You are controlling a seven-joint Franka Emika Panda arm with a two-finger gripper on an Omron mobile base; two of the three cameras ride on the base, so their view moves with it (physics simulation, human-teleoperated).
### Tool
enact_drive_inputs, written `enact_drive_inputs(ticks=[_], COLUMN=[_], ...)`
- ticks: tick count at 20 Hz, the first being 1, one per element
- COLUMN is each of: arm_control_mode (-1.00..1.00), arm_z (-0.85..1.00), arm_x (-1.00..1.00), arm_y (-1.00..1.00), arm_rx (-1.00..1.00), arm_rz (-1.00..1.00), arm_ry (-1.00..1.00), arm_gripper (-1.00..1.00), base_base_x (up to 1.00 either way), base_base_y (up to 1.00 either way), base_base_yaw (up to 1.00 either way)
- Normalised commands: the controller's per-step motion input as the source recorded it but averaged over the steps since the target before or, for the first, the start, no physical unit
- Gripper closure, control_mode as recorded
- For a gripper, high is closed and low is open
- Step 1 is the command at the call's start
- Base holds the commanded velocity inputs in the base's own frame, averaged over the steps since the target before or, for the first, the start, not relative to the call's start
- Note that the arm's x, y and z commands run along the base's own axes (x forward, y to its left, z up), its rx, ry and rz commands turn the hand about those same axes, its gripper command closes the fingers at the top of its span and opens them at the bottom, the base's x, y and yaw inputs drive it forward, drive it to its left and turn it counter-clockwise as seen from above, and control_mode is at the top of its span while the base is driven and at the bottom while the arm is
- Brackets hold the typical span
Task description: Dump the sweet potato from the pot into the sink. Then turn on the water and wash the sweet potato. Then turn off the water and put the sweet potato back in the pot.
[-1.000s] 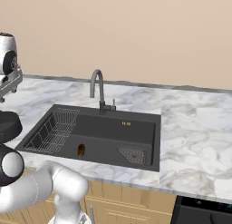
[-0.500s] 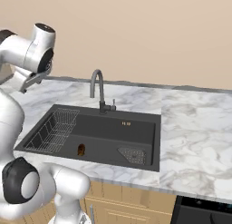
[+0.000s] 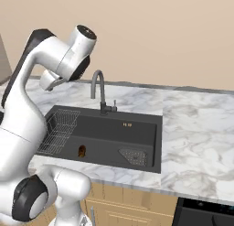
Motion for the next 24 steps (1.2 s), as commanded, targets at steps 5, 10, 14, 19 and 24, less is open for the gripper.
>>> enact_drive_inputs(ticks=[5, 10, 14, 19, 24], arm_control_mode=[-1.00, -1.00, -1.00, -1.00, -1.00], arm_z=[0.06, 0.00, -0.02, -0.31, -0.53], arm_x=[-0.17, 0.00, 0.13, 0.42, 0.34], arm_y=[-1.00, -0.90, -0.69, -0.36, -0.02], arm_rx=[0.13, 0.12, 0.12, 0.16, 0.21], arm_rz=[-0.18, -0.16, -0.14, -0.10, -0.01], arm_ry=[-0.07, -0.05, -0.01, 0.00, -0.04], arm_gripper=[-1.00, -1.00, -1.00, -1.00, -1.00], base_base_x=[0.00, 0.00, 0.00, 0.00, 0.00], base_base_y=[0.00, 0.00, 0.00, 0.00, 0.00], base_base_yaw=[0.00, 0.00, 0.00, 0.00, 0.00])
